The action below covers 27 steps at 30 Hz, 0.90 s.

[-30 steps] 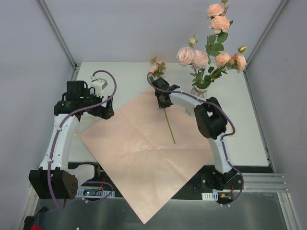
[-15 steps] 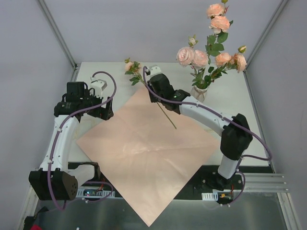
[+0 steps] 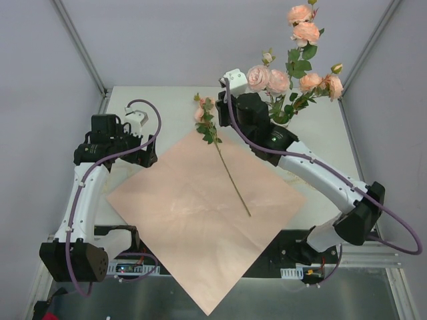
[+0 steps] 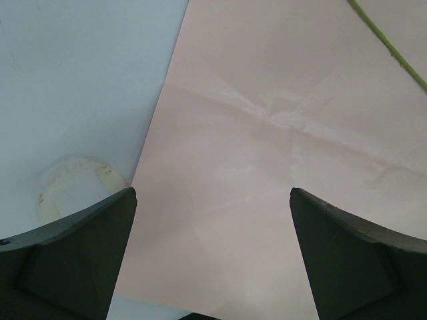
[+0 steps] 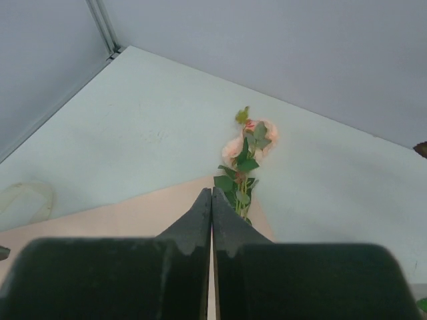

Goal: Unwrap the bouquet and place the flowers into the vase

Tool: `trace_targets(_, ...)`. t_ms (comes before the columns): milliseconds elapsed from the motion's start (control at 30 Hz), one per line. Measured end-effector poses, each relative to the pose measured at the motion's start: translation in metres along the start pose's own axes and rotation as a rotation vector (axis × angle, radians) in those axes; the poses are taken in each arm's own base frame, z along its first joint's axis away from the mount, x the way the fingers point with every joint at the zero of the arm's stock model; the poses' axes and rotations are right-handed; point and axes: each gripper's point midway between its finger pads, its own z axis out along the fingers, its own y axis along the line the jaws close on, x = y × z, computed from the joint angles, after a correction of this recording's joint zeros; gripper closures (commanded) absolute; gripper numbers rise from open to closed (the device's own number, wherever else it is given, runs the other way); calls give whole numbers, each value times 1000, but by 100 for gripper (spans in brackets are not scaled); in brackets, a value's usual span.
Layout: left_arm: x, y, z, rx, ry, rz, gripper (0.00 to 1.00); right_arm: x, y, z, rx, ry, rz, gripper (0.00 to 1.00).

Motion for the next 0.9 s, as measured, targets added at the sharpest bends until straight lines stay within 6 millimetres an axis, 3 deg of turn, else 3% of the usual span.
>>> trace_targets(67, 0, 0, 0, -1, -1, 0, 1, -3, 2, -11, -9, -14, 6, 99)
trace_targets(133, 0, 0, -1, -1, -3, 1, 1, 14, 3, -21, -18, 15, 8, 99)
trace_targets(233, -1, -1, -2, -1, -7, 3, 1, 66, 4, -22, -16, 138, -12, 57)
trace_targets(333, -1, -1, -1, -1, -6, 2, 1, 125, 5, -1, 2, 323, -54, 34)
trace_targets(500, -1, -1, -2, -1, -7, 3, 1, 207, -3, 49, 21, 603, -76, 33)
trace_targets(633, -2, -1, -4, -3, -14, 6, 1, 242, -17, 75, 51, 719, -63, 37)
trace_targets(900, -3, -2, -6, -5, -22, 10, 1, 294, -31, 77, 89, 866, -67, 44)
